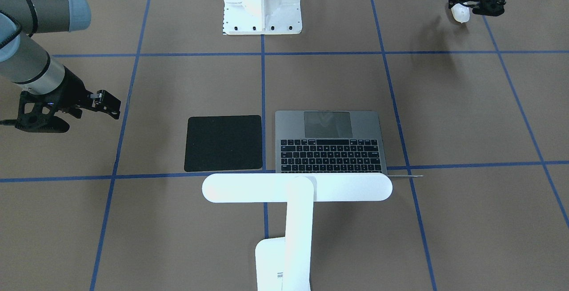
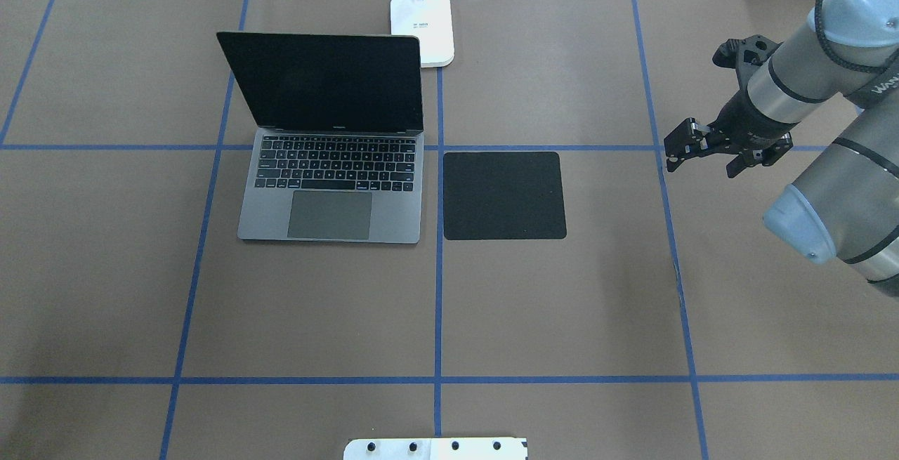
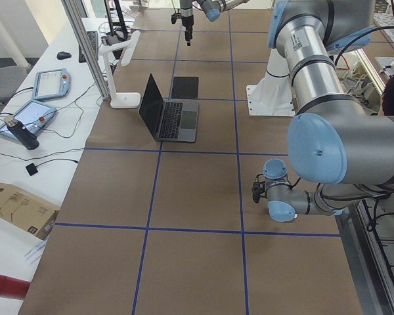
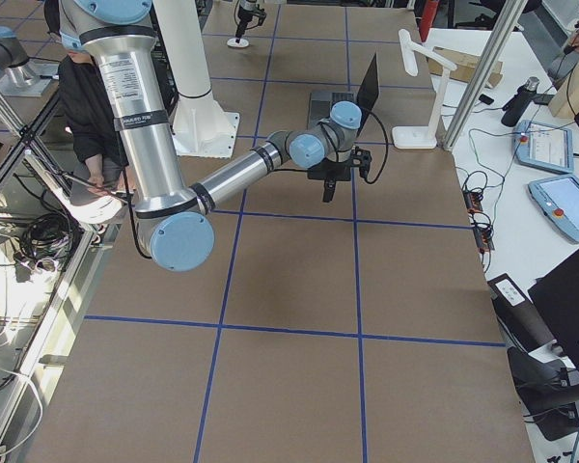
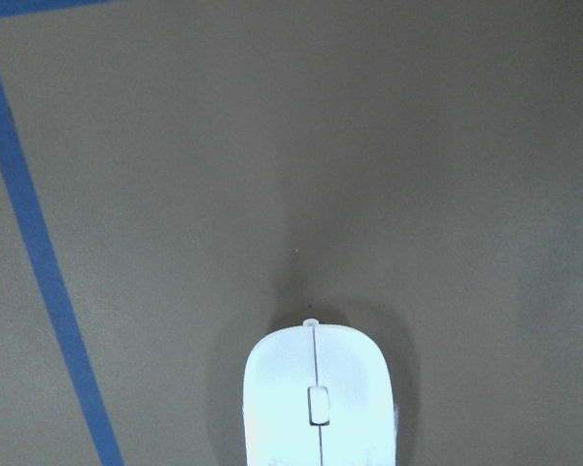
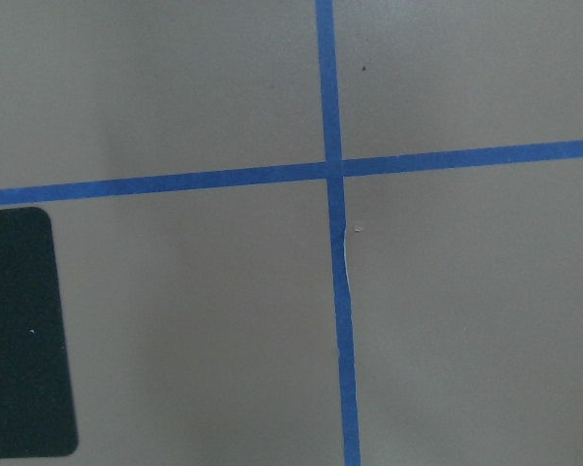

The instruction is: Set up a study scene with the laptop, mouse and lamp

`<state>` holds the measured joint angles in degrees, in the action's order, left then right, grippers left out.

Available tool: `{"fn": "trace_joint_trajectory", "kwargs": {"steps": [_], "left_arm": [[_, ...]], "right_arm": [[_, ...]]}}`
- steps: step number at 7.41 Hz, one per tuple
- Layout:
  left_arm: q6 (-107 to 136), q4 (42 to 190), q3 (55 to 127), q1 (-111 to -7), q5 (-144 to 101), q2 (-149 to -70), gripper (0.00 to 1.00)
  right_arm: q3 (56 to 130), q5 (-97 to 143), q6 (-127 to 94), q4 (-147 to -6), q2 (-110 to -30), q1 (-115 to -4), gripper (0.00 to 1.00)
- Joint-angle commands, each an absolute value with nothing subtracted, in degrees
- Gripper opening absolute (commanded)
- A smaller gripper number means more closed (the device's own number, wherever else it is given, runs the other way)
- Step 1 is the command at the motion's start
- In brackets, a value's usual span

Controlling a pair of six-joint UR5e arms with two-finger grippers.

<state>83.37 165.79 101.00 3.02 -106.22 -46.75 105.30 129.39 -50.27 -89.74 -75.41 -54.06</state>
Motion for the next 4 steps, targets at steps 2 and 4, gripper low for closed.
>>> {"fn": "trace_joint_trajectory", "kwargs": {"steps": [2,4], "left_arm": [[85.34,165.76,99.84,6.58,-104.24,-47.29,1.00],[86.21,165.85,99.84,7.55,-104.06,-47.37,1.00]], "right_arm": [[105.38,129.37,-50.27,-89.74,-75.50,-54.05,1.00],[105.29,129.37,-50.19,-89.74,-75.50,-54.05,1.00]]}}
